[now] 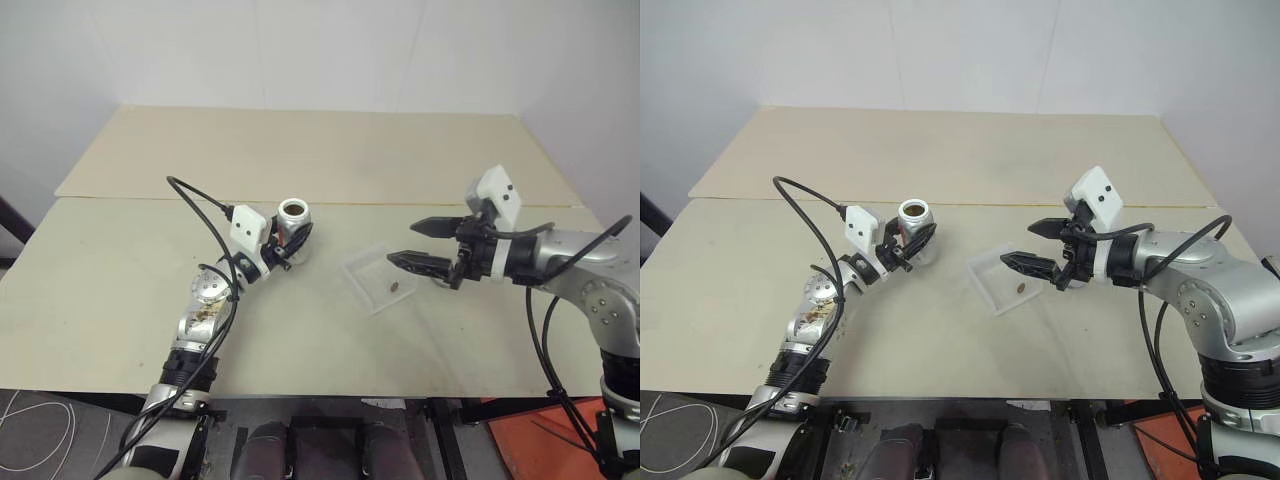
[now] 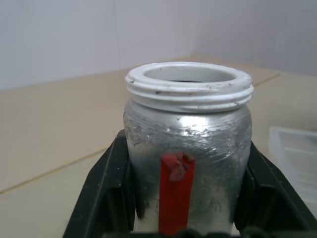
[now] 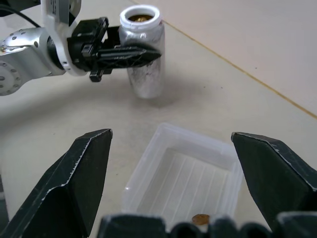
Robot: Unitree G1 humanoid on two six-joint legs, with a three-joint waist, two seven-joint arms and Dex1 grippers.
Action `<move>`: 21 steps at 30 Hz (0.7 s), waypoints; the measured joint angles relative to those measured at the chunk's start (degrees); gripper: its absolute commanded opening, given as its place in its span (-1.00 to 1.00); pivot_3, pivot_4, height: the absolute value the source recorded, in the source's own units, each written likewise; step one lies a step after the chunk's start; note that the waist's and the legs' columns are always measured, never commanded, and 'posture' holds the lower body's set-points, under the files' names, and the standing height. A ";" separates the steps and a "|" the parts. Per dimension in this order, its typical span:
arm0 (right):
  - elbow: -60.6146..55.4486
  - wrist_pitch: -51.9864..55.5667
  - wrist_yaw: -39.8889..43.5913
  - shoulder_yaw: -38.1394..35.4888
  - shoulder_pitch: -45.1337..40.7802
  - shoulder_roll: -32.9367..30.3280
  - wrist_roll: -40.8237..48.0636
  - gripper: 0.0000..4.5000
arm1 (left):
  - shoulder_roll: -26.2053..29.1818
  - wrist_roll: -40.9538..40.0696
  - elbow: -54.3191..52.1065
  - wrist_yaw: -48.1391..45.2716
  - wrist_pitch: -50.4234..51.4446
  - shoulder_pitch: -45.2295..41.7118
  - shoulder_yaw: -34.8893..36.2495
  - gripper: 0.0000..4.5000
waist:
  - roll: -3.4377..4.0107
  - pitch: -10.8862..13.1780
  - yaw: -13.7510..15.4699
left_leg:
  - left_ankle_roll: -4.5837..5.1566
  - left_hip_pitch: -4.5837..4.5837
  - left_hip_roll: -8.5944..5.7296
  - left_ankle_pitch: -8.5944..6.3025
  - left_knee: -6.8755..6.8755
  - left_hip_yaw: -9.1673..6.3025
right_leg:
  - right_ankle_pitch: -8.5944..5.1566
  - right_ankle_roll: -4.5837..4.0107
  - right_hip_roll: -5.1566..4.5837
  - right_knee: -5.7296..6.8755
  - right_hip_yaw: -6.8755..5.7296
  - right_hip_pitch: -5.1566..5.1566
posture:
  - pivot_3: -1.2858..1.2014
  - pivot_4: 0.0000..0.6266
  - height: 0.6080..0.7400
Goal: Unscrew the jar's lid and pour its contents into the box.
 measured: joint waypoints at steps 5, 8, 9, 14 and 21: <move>-0.44 -0.30 0.46 0.28 0.69 -0.40 -0.74 1.00 | -0.49 0.72 2.63 -0.61 -0.61 1.31 0.18 0.33 | 0.00 0.00 -0.01 | 0.00 0.00 0.01 0.00 -0.01 0.01 | 0.00 0.00 0.00 0.00 0.00 -0.02 | 0.03 -0.52 1.00; -0.61 -0.39 1.20 0.28 0.70 -0.41 -0.75 1.00 | -0.71 0.68 2.76 -1.57 -0.60 2.29 0.35 0.75 | 0.00 0.00 -0.03 | 0.00 0.00 0.02 0.00 -0.01 0.01 | 0.00 0.00 0.00 0.00 0.00 -0.01 | 0.03 -0.52 1.00; -0.62 -0.43 1.33 0.28 0.71 -0.41 -0.76 1.00 | -0.69 0.72 2.76 -1.81 -0.62 2.56 0.40 0.90 | 0.00 0.00 -0.03 | 0.01 0.00 0.02 0.00 -0.01 0.00 | 0.00 0.00 0.00 0.00 0.00 -0.01 | 0.03 -0.52 1.00; -0.67 -0.61 1.45 0.39 0.73 -0.40 -1.61 1.00 | 0.61 0.72 1.53 -3.61 -0.14 4.68 0.49 0.98 | 0.00 0.00 -0.07 | 0.01 0.00 0.03 -0.01 -0.02 0.00 | 0.00 0.00 -0.01 -0.01 0.00 -0.02 | 0.03 -0.52 1.00; -1.40 -1.40 2.09 0.42 3.07 -0.73 -2.05 1.00 | 15.47 -1.26 -10.70 -14.85 6.51 9.13 1.57 0.98 | 0.01 0.00 -0.50 | 0.00 0.02 0.06 -0.01 -0.08 0.03 | -0.01 -0.02 -0.02 -0.01 0.03 -0.06 | 0.03 -0.52 1.00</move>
